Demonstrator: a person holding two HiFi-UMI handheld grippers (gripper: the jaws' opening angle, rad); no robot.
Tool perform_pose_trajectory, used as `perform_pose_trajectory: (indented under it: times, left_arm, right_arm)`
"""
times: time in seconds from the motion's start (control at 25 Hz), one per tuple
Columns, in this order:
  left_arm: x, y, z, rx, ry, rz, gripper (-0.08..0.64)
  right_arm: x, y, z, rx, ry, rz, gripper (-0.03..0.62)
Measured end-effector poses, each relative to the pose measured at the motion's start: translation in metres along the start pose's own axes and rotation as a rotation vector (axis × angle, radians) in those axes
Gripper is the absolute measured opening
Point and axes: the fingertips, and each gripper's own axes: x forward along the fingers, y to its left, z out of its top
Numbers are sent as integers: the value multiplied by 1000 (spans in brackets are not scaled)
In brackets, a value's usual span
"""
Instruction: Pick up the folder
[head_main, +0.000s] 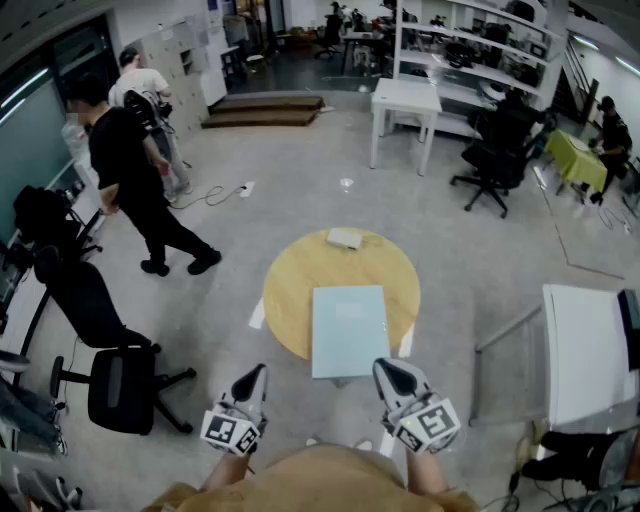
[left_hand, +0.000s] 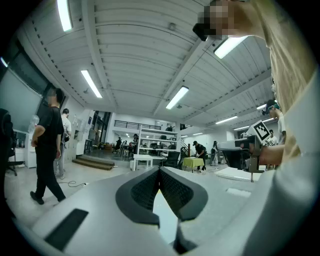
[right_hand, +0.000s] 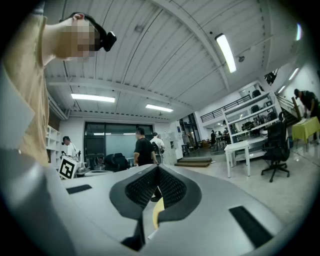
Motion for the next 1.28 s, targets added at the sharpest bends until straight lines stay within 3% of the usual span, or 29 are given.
perform_pose_trajectory:
  times: [0.12, 0.2, 0.4, 0.6, 0.92, 1.28]
  left_arm:
    - [24, 36, 17, 93, -69, 104, 3]
    - [34, 42, 16, 107, -85, 127, 3]
    - [53, 27, 6, 95, -65, 76, 3]
    - [60, 15, 2, 97, -62, 66, 3]
    - [62, 11, -5, 83, -47, 113, 3]
    - [56, -10, -16, 72, -15, 186, 3]
  right_arm:
    - [60, -24, 16, -59, -84, 79, -1]
    - [74, -33, 23, -95, -116, 96, -1]
    - [62, -41, 35, -156, -139, 44, -1]
    - [57, -49, 31, -163, -146, 44, -2]
    - [47, -75, 15, -42, -135, 70, 0]
    - [36, -94, -4, 10, -75, 123, 0]
